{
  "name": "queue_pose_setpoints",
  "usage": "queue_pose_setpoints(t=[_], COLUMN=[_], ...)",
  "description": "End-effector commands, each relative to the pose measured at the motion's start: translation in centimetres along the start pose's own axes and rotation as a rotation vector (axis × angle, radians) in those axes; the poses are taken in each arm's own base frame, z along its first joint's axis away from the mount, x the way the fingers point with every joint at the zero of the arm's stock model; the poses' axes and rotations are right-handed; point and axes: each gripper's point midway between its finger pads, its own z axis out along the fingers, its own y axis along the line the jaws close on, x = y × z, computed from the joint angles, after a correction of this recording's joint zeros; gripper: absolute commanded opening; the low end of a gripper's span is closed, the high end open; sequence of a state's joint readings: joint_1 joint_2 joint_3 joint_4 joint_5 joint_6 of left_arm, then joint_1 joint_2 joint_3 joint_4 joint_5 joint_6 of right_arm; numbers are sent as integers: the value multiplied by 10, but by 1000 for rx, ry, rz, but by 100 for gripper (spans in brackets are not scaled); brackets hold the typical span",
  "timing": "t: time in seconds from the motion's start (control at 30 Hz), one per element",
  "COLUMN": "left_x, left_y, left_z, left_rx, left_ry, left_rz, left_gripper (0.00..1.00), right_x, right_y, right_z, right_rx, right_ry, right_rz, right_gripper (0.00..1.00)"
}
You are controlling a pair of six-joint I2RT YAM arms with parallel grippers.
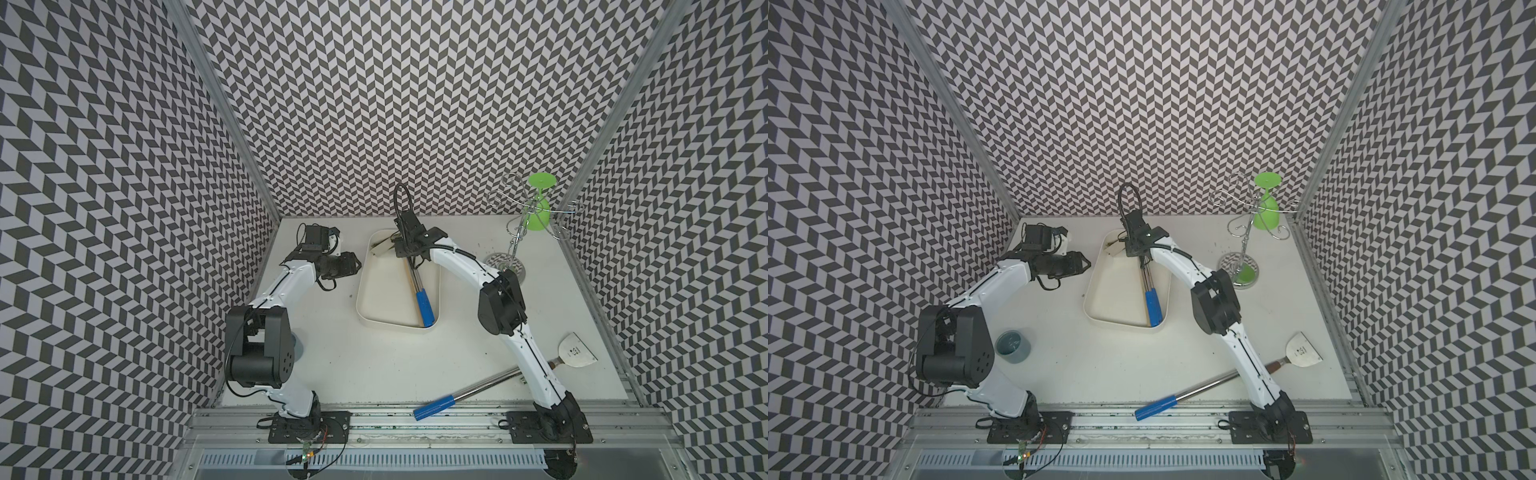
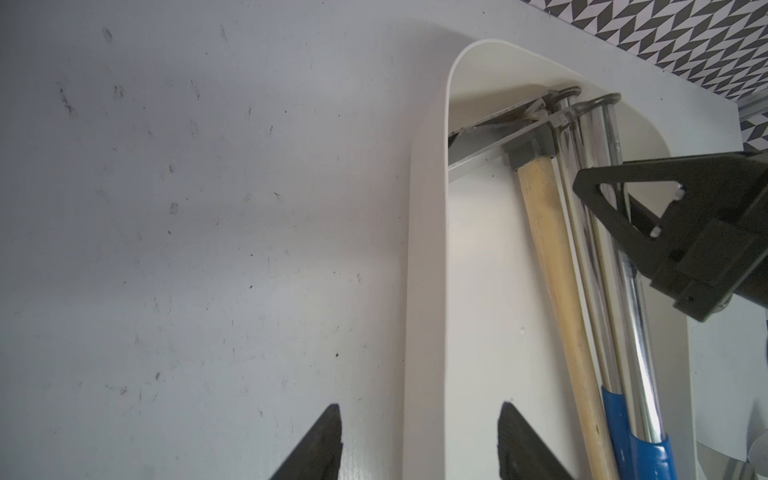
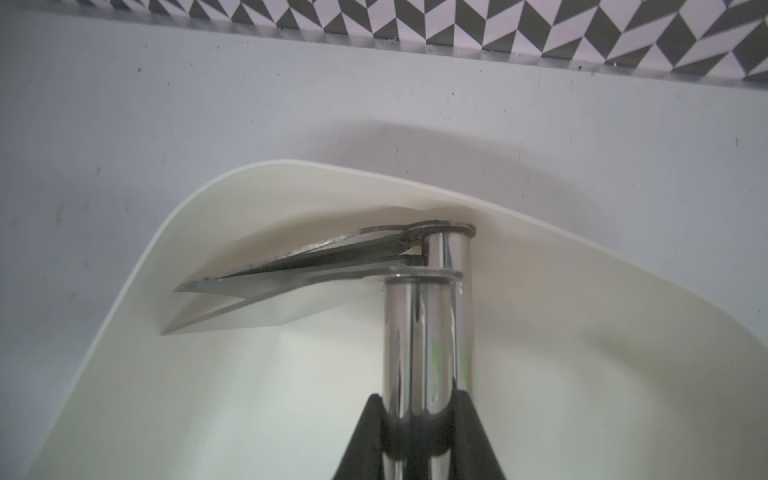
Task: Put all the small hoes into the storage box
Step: Place the hoe in the storage box.
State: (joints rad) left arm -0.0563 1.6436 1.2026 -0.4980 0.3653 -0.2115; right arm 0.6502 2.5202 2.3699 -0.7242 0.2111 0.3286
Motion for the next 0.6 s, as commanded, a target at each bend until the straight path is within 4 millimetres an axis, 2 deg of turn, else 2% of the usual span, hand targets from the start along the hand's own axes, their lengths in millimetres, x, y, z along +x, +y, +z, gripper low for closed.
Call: queue_pose_setpoints(t=[0.0, 0.13, 0.3, 0.4, 0.5, 0.57], left_x=[-5, -5, -5, -4, -4, -3], left_y=[-4, -5, -5, -5, -5, -4], left_z=[-8, -8, -6, -6, -9, -9], left_rx=[20, 24, 30, 30, 26, 22], left_ry=[-32, -33, -28, -27, -32, -33], left_rz=[7, 4, 1, 2, 4, 4], left_gripper=[60, 60, 60, 60, 61, 61], right_x=[-16, -24, -10, 0, -2, -12], right_y=[-2, -4, 10, 19, 18, 15], right_z=[-14, -26, -16, -10, -13, -20], right_rx=[36, 51, 11, -9, -4, -5], right_ry=[-52, -71, -44, -22, -25, -47], right_rz=[-35, -42, -46, -41, -32, -21], right_gripper=[6, 6, 10, 39, 51, 52])
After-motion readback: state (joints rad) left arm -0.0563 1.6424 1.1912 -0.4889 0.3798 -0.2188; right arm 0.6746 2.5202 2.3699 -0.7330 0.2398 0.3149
